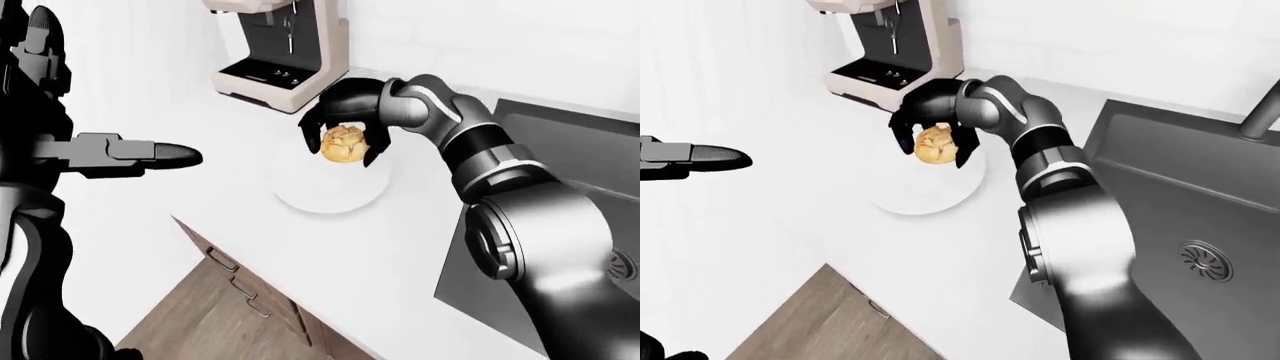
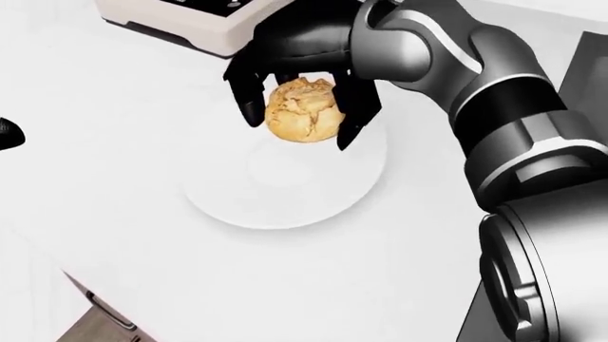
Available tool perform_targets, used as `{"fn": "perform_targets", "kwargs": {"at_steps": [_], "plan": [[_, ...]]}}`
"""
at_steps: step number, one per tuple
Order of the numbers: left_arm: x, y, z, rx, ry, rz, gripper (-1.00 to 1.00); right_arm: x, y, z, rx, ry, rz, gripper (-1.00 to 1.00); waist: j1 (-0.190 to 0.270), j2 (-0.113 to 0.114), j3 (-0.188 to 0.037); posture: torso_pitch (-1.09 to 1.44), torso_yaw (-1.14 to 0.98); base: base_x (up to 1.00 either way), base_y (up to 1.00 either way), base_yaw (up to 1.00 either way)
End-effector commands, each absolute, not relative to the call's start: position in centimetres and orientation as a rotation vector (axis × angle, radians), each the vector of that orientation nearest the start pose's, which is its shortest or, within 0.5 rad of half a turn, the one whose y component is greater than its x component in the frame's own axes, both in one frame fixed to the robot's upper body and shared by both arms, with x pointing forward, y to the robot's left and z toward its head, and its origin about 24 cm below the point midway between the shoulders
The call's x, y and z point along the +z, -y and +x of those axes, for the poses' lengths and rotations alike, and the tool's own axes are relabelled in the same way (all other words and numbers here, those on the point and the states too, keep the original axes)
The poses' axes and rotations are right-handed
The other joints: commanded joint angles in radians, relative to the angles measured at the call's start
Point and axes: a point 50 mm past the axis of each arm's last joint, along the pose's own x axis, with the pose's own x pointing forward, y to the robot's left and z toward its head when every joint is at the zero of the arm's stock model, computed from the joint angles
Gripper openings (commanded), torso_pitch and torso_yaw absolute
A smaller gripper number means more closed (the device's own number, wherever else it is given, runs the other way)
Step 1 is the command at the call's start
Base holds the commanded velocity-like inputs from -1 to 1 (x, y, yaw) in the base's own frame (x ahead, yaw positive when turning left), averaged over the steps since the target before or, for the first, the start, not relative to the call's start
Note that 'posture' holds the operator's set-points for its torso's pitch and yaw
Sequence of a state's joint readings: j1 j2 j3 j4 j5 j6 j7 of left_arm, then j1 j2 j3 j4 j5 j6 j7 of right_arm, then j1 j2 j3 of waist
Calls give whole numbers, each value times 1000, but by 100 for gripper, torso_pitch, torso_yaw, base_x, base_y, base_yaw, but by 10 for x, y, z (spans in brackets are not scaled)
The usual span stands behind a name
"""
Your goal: Place the pastries on the plates.
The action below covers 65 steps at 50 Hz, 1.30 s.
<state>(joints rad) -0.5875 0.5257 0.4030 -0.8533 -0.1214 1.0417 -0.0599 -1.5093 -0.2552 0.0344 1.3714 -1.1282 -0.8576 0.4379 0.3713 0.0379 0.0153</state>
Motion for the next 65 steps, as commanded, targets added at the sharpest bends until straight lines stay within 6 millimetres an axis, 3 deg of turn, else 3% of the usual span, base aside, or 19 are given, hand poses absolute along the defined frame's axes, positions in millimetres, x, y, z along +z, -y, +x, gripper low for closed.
{"fn": "perform_targets", "kwargs": {"at_steps": [1,21,44,47,61,65], "plan": [[314,-225,214,248,550,339,100,282,51,391,872,661,-1563,-43,0,3,-28,0,30,0,0,0],[311,-228,211,257,545,342,100,266,38,391,909,659,-1554,-25,-3,5,-29,0,30,0,0,0],[311,-230,209,263,546,344,100,267,40,391,900,649,-1567,71,-5,6,-29,0,30,0,0,0],[312,-229,210,261,547,344,100,270,41,392,892,649,-1566,100,-5,6,-29,0,30,0,0,0],[316,-227,212,254,552,344,100,314,49,390,773,711,-1519,100,-5,6,-25,0,30,0,0,0],[314,-228,210,258,549,344,100,331,56,391,692,715,-1433,100,-7,5,-25,0,30,0,0,0]]}}
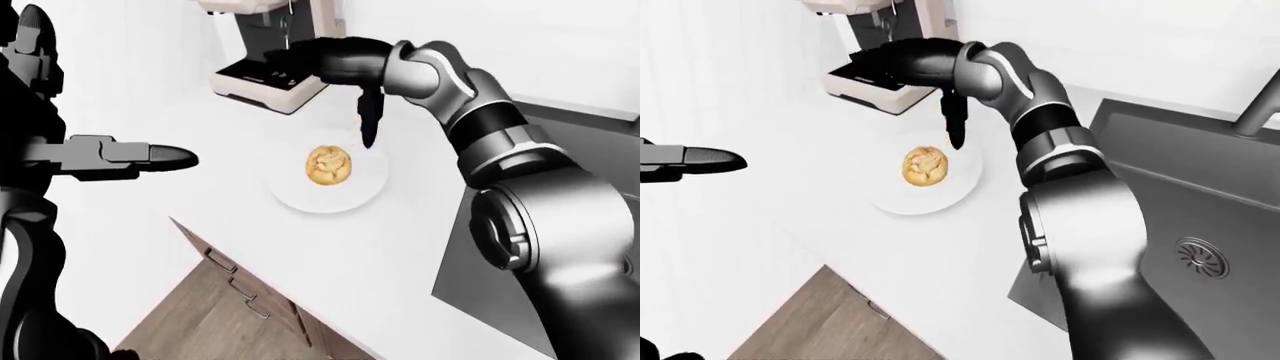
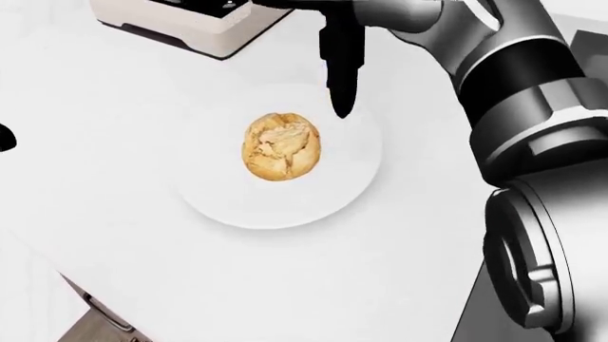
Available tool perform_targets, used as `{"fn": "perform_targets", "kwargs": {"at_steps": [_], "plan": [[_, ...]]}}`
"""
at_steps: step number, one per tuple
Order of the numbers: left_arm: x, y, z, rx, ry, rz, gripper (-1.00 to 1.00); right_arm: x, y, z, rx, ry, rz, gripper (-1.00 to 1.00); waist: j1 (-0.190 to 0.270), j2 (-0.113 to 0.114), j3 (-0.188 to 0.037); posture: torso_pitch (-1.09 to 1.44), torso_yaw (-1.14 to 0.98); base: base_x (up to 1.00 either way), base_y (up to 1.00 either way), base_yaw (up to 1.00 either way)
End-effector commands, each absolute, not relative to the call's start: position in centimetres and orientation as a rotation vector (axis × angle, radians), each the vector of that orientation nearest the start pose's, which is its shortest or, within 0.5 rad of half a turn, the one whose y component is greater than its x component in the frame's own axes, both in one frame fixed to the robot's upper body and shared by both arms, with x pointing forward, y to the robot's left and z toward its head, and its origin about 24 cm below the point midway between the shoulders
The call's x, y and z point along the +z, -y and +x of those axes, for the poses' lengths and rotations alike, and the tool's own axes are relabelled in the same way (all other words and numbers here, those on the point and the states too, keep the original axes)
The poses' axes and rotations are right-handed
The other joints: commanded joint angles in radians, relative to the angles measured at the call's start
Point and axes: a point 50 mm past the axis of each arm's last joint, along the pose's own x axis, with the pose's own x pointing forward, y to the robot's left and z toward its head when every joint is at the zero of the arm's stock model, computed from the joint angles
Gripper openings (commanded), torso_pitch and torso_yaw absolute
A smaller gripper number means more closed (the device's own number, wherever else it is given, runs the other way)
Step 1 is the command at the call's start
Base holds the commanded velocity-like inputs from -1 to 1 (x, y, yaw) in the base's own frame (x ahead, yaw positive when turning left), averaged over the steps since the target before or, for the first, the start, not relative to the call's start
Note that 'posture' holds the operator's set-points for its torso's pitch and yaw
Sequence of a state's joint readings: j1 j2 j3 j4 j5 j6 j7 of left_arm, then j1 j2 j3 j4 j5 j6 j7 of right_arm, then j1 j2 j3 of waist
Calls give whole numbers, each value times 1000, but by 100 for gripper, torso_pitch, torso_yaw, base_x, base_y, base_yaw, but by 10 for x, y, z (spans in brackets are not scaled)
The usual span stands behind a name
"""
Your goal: Place the pastries on the plates.
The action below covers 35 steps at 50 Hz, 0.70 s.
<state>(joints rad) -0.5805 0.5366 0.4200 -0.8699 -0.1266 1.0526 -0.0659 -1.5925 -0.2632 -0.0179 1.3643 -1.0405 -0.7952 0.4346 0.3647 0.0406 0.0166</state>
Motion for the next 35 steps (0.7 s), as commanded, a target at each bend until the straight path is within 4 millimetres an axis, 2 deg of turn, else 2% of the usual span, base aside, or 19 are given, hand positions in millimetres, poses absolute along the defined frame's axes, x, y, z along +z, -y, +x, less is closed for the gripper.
{"fn": "perform_targets", "kwargs": {"at_steps": [1,9,18,23,35], "plan": [[314,-228,210,260,548,345,100,336,58,391,672,720,-1411,100,0,2,-26,0,30,0,0,0],[313,-227,214,252,542,347,100,369,78,393,520,676,-1226,100,4,-2,-24,0,30,0,0,0],[315,-227,213,253,543,350,100,393,102,394,406,617,-1045,100,6,-4,-21,0,30,0,0,0],[317,-228,212,253,540,354,100,406,121,397,287,533,-847,100,9,-4,-21,0,30,0,0,0],[316,-230,215,256,529,363,100,409,163,398,141,428,-689,100,18,-4,-17,0,30,0,0,0]]}}
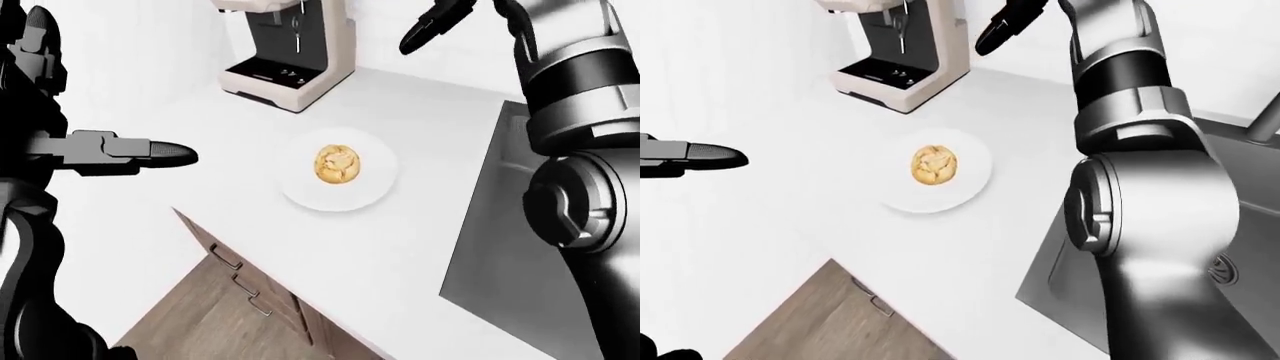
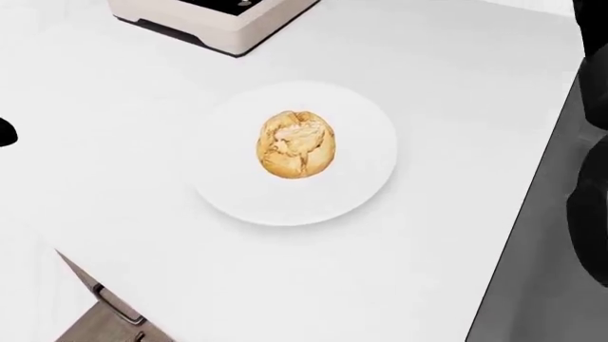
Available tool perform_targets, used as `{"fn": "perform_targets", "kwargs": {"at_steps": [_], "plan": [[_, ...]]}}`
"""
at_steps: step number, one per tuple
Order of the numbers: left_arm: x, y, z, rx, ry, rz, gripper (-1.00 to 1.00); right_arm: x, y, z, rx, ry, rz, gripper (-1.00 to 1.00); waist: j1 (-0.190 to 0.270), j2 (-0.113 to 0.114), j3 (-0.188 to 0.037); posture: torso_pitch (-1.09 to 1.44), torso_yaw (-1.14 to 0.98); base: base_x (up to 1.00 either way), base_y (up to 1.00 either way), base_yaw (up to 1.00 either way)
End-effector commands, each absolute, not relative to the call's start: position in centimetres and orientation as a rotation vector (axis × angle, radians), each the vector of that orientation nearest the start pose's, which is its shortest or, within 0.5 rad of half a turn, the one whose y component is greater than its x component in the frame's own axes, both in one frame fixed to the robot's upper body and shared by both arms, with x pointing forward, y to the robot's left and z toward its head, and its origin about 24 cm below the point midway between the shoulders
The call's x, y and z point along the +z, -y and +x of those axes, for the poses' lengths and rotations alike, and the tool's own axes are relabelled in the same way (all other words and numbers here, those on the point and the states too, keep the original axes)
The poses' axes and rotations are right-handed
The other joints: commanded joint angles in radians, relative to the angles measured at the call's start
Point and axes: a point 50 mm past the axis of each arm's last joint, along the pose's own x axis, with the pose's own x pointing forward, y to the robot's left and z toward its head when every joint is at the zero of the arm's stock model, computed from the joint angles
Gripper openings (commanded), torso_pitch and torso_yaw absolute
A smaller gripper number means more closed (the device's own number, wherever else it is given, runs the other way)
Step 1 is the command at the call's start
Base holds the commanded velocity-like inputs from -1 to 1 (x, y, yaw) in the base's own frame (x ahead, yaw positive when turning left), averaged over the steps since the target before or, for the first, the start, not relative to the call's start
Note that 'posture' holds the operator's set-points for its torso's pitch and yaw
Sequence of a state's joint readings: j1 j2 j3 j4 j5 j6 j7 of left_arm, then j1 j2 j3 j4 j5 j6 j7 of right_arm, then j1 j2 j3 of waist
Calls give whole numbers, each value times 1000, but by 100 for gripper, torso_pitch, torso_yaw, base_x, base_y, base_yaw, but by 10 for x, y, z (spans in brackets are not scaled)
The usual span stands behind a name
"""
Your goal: Place the pastries on the plates.
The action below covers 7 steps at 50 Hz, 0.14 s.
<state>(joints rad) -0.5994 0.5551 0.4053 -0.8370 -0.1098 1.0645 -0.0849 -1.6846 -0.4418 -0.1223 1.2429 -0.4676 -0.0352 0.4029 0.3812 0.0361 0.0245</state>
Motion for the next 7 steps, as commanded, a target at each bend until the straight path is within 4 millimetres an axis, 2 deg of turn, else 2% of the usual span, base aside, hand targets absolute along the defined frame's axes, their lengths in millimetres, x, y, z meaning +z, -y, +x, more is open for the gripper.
{"fn": "perform_targets", "kwargs": {"at_steps": [1,7], "plan": [[316,-230,215,257,528,362,100,409,166,398,145,429,-686,100,2,0,-26,0,30,0,0,0],[317,-232,211,265,525,371,100,413,185,393,108,434,-604,100,3,-1,-25,0,30,0,0,0]]}}
